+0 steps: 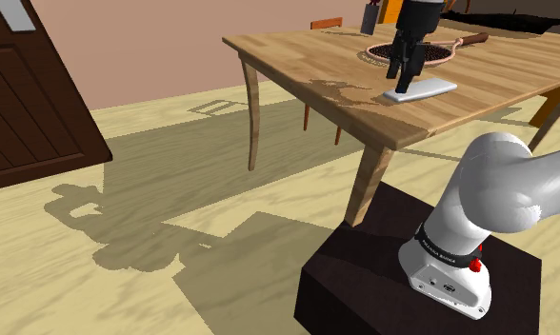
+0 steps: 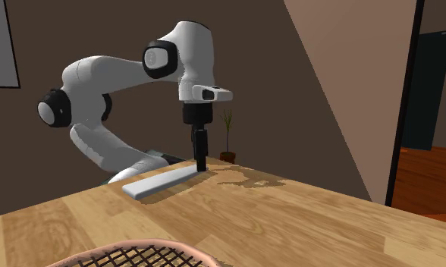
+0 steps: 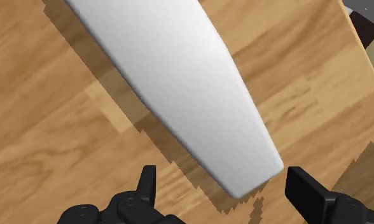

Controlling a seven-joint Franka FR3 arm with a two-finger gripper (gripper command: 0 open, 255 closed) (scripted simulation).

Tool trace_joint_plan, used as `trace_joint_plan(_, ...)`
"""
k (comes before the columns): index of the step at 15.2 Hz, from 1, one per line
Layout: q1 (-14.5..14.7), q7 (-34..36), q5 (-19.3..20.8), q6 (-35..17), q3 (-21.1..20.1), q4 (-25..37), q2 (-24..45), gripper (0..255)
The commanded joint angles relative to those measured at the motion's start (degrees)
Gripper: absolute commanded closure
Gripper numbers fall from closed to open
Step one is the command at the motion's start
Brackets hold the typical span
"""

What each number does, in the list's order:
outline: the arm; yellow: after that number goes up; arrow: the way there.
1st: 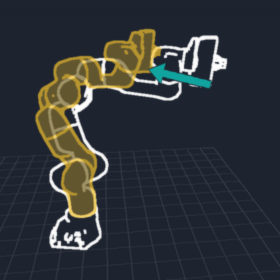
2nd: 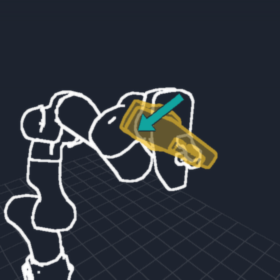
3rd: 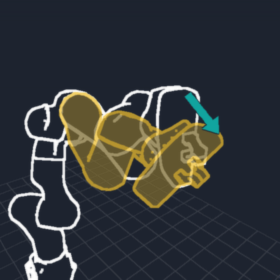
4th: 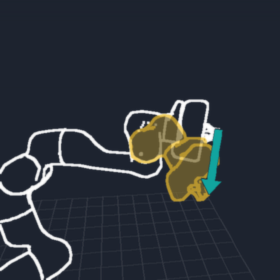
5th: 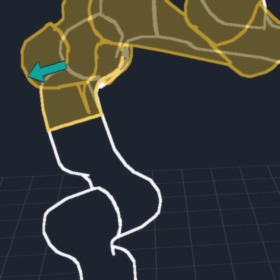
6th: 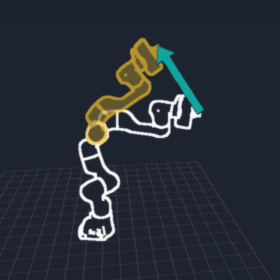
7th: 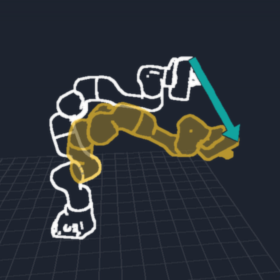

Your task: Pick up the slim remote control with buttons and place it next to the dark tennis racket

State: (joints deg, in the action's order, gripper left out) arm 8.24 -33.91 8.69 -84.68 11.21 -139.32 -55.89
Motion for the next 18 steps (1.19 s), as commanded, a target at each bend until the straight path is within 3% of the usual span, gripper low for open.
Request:
trace_joint_plan(1,3.4,-11.7,3.5,3.5,3.1,0.5,-3.1,0)
trace_joint_plan(5,10.6,-33.9,11.5,10.1,9.9,3.8,-7.8,0)
trace_joint_plan(13,9.8,-33.7,13.3,6.2,11.7,-3.2,-10.9,0)
trace_joint_plan(18,9.8,-33.7,13.3,6.2,11.7,-3.2,-10.9,0)
